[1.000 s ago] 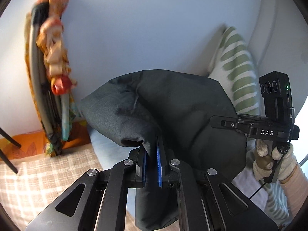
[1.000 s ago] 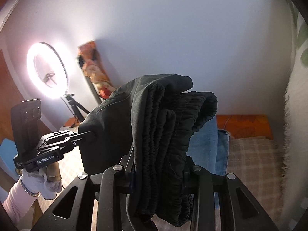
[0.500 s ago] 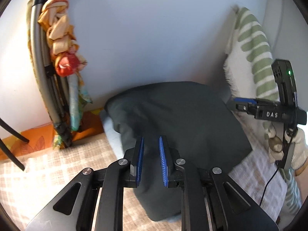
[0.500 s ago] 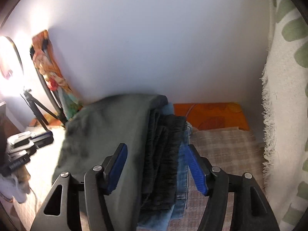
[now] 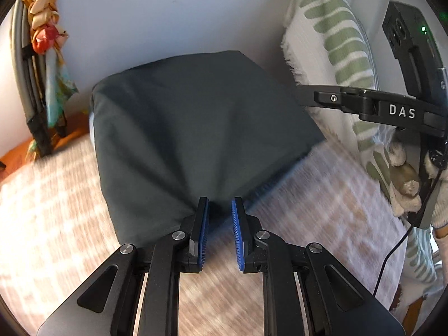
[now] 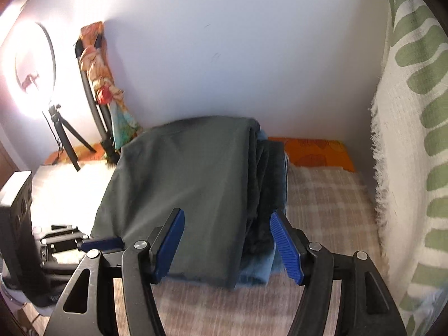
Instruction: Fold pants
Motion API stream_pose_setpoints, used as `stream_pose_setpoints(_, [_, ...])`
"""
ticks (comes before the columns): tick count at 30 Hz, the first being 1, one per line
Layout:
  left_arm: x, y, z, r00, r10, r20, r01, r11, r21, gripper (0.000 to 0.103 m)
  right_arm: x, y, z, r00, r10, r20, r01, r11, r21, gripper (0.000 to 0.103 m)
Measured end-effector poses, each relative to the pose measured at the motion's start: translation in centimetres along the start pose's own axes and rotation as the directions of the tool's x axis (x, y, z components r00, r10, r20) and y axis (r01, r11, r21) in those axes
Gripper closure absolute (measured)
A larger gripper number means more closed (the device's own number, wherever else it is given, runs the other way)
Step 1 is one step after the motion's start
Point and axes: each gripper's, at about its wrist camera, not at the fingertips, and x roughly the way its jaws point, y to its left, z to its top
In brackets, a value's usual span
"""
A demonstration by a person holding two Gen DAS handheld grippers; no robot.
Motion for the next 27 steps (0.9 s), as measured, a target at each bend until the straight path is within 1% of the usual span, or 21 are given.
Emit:
stream_pose_setpoints(2, [-1.0, -0.1, -0.3, 1.000, -0.010, 0.004, 0.010, 1.000, -0.025, 0.088, -1.1, 0.8, -0.7, 1.000, -0.001, 0.004, 0.001, 1.000, -0.006, 0.036])
stream_pose_setpoints(3, [-1.7, 0.0, -0.4, 1.000, -0.009, 0.012, 0.010, 0.999, -0.039, 0.088, -1.7, 1.1, -0.9, 1.000, -0.007, 0.003, 0.007, 1.000, -0.009, 0.034])
stream_pose_setpoints(6, [-4.5, 0.0, -0.8, 0.999, -0.006, 0.050, 0.009, 0.997, -0.072, 0.088, -3.9, 2.3, -1.7, 1.000, -0.017, 0.014, 0.017, 1.000, -0.014, 0.031])
stream_pose_setpoints(8, [-6.3, 0.1, -1.1, 0.997, 0.002, 0.072, 0.004, 0.997, -0.079, 0.077, -5.7, 3.1, -2.1, 0.999, -0.012, 0.034, 0.012, 1.000, -0.005, 0.028])
stream_pose_setpoints(9, [-7.7, 0.1, -1.4, 0.996, 0.008, 0.089, 0.000, 0.996, -0.088, 0.056, -6.6, 3.4, -2.3, 0.999, -0.009, 0.042, 0.009, 1.000, 0.001, 0.025])
stream_pose_setpoints(10, [-8.6, 0.0, -1.7, 0.994, 0.011, 0.105, -0.001, 0.995, -0.095, 0.041, -7.4, 3.8, -2.5, 0.999, -0.009, 0.051, 0.009, 1.000, 0.007, 0.022])
stream_pose_setpoints(12, [-10.4, -0.2, -2.2, 0.991, 0.020, 0.135, -0.007, 0.995, -0.096, 0.040, -9.0, 4.9, -3.0, 0.997, -0.023, 0.068, 0.023, 1.000, 0.004, 0.019])
stream_pose_setpoints(14, [-12.2, -0.5, -2.8, 0.987, 0.044, 0.154, -0.032, 0.996, -0.085, 0.040, -10.6, 6.3, -3.6, 0.996, -0.046, 0.083, 0.047, 0.999, -0.011, 0.016])
stream_pose_setpoints(15, [-13.3, -0.8, -3.3, 0.985, 0.056, 0.166, -0.043, 0.996, -0.077, 0.038, -11.4, 7.1, -4.0, 0.994, -0.059, 0.092, 0.061, 0.998, -0.019, 0.013])
stream_pose_setpoints(16, [-13.8, -1.0, -3.5, 0.983, 0.061, 0.171, -0.049, 0.996, -0.073, 0.035, -12.1, 7.9, -4.5, 0.993, -0.071, 0.098, 0.073, 0.997, -0.022, 0.008])
stream_pose_setpoints(18, [-15.4, -1.5, -4.3, 0.980, 0.074, 0.186, -0.063, 0.996, -0.065, 0.031, -13.3, 9.1, -5.4, 0.990, -0.079, 0.118, 0.083, 0.996, -0.024, 0.002])
stream_pose_setpoints(19, [-15.8, -1.7, -4.6, 0.978, 0.079, 0.192, -0.068, 0.996, -0.063, 0.029, -13.8, 9.7, -5.8, 0.988, -0.086, 0.127, 0.090, 0.995, -0.029, 0.000])
stream_pose_setpoints(21, [-17.0, -2.2, -5.5, 0.975, 0.087, 0.206, -0.076, 0.995, -0.059, 0.023, -14.8, 11.0, -6.8, 0.985, -0.099, 0.139, 0.105, 0.994, -0.034, 0.000])
stream_pose_setpoints(24, [-18.4, -2.6, -6.8, 0.968, 0.109, 0.226, -0.100, 0.994, -0.052, 0.023, -15.8, 12.6, -8.2, 0.981, -0.113, 0.156, 0.120, 0.992, -0.036, 0.000])
stream_pose_setpoints(27, [-19.7, -2.8, -8.1, 0.966, 0.113, 0.231, -0.102, 0.993, -0.062, 0.023, -16.7, 13.6, -9.6, 0.975, -0.129, 0.181, 0.133, 0.991, -0.010, 0.000])
